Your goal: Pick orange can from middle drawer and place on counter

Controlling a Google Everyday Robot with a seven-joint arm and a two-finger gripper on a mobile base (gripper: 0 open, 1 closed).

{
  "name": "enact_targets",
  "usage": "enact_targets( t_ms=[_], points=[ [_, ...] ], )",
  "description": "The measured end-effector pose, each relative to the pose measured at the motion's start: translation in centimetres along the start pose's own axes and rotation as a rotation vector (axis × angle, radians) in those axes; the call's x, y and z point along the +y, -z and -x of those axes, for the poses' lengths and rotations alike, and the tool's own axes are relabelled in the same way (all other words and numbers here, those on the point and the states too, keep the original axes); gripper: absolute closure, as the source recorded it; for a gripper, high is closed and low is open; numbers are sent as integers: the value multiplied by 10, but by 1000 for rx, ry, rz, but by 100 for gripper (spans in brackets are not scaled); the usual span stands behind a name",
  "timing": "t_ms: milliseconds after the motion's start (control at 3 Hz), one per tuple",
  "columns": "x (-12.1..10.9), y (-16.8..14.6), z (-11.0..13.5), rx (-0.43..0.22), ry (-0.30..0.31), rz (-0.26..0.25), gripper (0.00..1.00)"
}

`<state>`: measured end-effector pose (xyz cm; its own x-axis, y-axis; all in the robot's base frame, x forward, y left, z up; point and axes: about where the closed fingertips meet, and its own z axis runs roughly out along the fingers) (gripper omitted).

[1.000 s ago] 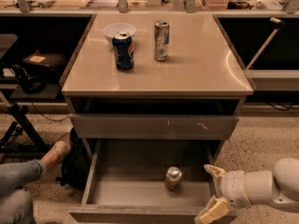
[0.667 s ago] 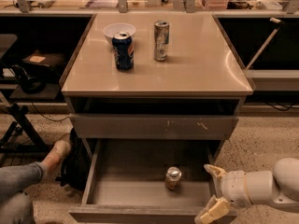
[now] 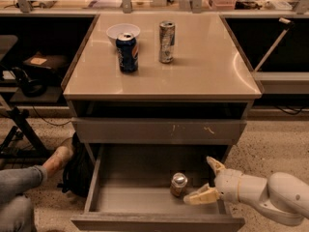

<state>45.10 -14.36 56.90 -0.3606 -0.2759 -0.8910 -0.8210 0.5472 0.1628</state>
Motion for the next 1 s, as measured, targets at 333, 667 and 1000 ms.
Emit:
enact_targets(
  t_ms=[333, 667, 1000],
  points=[
    [-14, -13, -2, -13, -13, -55, 0],
    [-14, -13, -2, -12, -12, -56, 0],
    [-14, -24, -12, 35, -5, -100, 0]
  ],
)
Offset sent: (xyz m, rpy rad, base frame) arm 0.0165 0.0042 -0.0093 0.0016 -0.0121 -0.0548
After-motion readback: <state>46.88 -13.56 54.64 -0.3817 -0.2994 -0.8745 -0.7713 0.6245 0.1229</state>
